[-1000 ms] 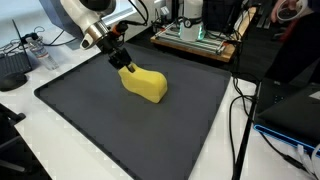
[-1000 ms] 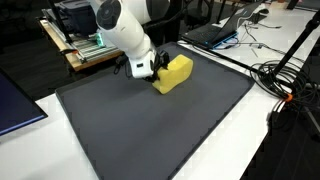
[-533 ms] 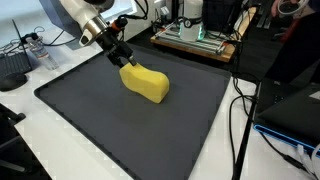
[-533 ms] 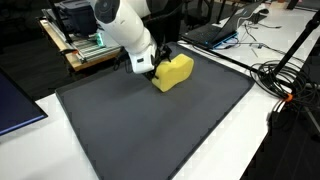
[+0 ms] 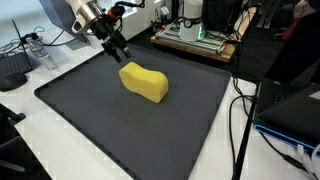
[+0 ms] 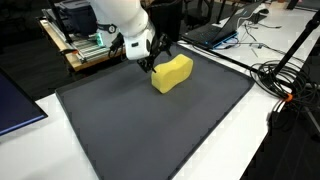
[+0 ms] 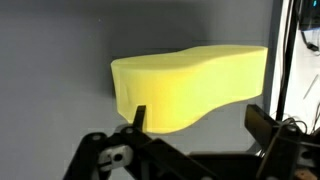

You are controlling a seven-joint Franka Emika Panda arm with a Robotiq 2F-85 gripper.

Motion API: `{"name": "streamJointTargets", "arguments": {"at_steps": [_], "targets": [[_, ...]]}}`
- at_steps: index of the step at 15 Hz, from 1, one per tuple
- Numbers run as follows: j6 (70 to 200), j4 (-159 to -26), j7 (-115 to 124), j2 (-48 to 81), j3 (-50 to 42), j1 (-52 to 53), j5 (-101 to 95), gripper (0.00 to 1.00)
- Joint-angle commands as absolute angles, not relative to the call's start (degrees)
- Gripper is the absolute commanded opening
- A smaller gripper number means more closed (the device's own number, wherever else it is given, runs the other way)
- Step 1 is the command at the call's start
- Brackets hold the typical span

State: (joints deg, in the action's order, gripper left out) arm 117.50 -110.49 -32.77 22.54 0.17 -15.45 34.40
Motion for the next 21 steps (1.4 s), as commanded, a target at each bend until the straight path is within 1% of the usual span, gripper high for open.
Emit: {"name": "streamJointTargets", "arguments": {"at_steps": [1, 5, 8, 10, 15, 21], "targets": [[122.16, -117.31, -23.68, 14.61, -0.89, -10.88, 29.87, 1.0], [128.4, -122.17, -10.41, 9.57, -0.85, -6.03, 23.69, 1.0], [134.16, -124.89, 3.05, 7.68, -0.98, -2.68, 18.13, 1.0], [135.82, -126.01, 11.98, 7.01, -1.38, -1.08, 13.39, 1.0], [134.85, -126.27, 33.36, 5.19, -1.71, 2.15, 1.03, 1.0], [130.44, -123.43, 48.51, 3.64, -0.1, 4.68, -8.27, 1.0]]}}
